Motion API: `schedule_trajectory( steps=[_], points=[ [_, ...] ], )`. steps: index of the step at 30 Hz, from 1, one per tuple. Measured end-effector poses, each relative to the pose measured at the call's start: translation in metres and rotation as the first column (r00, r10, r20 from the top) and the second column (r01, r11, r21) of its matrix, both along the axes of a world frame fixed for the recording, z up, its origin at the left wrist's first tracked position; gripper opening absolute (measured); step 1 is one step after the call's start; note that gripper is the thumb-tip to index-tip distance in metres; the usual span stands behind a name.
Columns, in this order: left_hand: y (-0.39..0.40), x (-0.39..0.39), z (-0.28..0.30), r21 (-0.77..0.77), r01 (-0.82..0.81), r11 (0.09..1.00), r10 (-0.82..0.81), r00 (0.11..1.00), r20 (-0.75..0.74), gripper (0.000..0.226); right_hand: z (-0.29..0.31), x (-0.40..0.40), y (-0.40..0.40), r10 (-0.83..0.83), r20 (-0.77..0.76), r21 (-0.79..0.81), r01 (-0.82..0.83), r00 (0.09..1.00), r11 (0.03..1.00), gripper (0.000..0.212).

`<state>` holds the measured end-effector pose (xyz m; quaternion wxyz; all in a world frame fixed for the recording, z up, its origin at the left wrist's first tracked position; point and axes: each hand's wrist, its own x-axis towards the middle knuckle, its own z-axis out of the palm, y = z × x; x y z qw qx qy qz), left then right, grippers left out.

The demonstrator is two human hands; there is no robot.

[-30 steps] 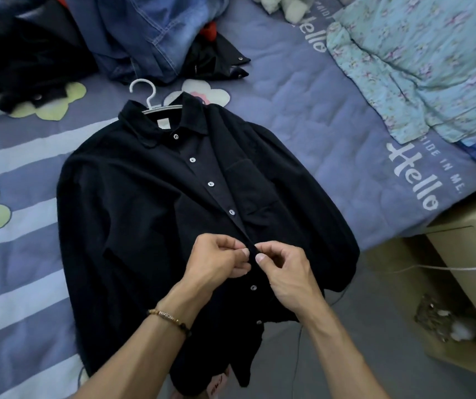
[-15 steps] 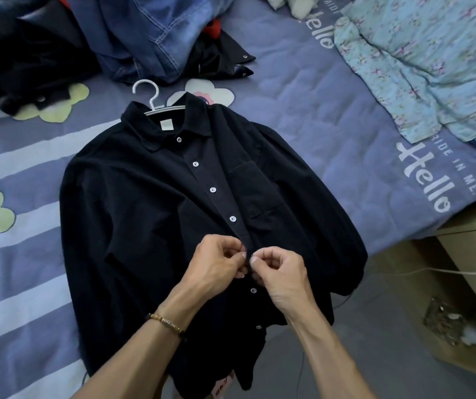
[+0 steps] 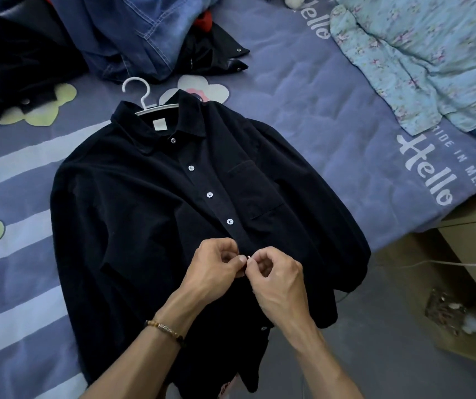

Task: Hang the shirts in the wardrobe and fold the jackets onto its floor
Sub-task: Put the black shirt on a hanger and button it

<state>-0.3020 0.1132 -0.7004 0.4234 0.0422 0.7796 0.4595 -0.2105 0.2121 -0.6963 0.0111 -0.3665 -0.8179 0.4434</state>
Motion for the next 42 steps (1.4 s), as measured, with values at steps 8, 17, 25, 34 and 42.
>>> schedule_trajectory(
  steps=[8,17,25,34,42],
  points=[
    [-0.001,-0.005,-0.002,0.017,0.122,0.992,-0.121,0.990,-0.077,0.018,0.002,-0.008,0.007,-0.133,0.127,-0.283,0.164,0.983,0.945,0.016],
    [-0.004,-0.010,-0.011,0.055,0.172,0.984,-0.167,0.982,-0.083,0.018,-0.006,-0.004,0.016,-0.122,0.112,-0.371,0.155,0.986,0.915,0.017],
    [0.007,0.001,-0.023,0.115,0.014,0.993,-0.017,1.000,0.020,0.016,-0.023,0.041,-0.003,0.016,0.212,0.042,-0.025,0.977,0.999,0.030],
    [-0.003,0.056,-0.025,-0.154,0.296,0.943,-0.333,0.841,-0.426,0.012,-0.027,0.063,0.022,-0.258,0.104,-0.121,0.269,0.961,0.955,0.014],
    [0.011,0.063,-0.037,-0.447,0.371,0.814,-0.556,0.719,-0.417,0.009,-0.025,0.072,0.027,-0.189,0.156,-0.138,0.211,0.970,0.968,0.009]
  ],
)
